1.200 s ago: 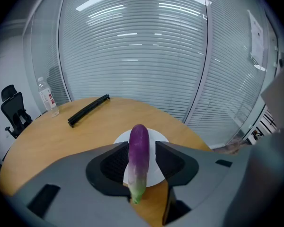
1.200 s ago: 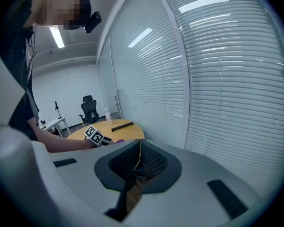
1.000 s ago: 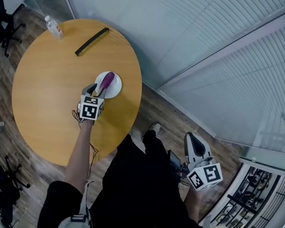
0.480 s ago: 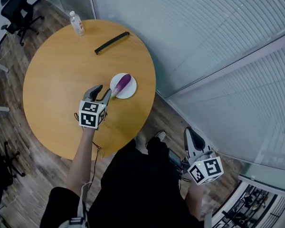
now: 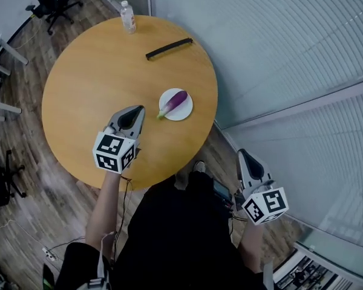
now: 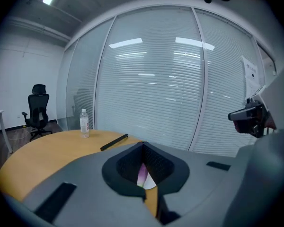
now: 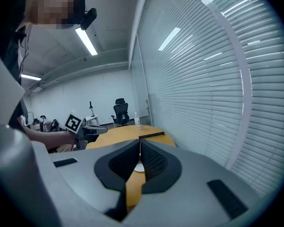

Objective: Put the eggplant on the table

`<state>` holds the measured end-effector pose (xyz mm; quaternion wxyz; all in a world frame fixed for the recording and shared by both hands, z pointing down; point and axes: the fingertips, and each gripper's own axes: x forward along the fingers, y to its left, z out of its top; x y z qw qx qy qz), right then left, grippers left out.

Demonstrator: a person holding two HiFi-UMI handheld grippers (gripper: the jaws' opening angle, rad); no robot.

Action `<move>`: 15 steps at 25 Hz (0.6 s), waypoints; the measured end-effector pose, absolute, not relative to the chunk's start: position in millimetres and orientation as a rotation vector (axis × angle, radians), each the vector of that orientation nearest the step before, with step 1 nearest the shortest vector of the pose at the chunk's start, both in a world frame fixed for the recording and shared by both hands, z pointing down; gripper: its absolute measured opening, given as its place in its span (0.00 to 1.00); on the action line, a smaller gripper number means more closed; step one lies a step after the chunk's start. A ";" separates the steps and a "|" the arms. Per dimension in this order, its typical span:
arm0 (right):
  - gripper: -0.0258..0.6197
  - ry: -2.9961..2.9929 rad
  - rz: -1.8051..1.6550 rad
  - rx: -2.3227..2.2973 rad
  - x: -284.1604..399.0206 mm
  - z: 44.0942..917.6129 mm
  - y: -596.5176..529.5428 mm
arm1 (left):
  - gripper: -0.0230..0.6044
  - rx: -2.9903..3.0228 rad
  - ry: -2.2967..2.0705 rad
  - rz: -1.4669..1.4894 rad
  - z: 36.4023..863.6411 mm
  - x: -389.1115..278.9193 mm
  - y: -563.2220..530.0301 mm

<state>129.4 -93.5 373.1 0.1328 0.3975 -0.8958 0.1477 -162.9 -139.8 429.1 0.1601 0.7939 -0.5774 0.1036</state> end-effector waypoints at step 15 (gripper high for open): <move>0.07 -2.855 0.382 0.524 84.7 358.0 -139.1 | 0.05 2.181 -1.763 -0.131 343.1 -86.4 -64.2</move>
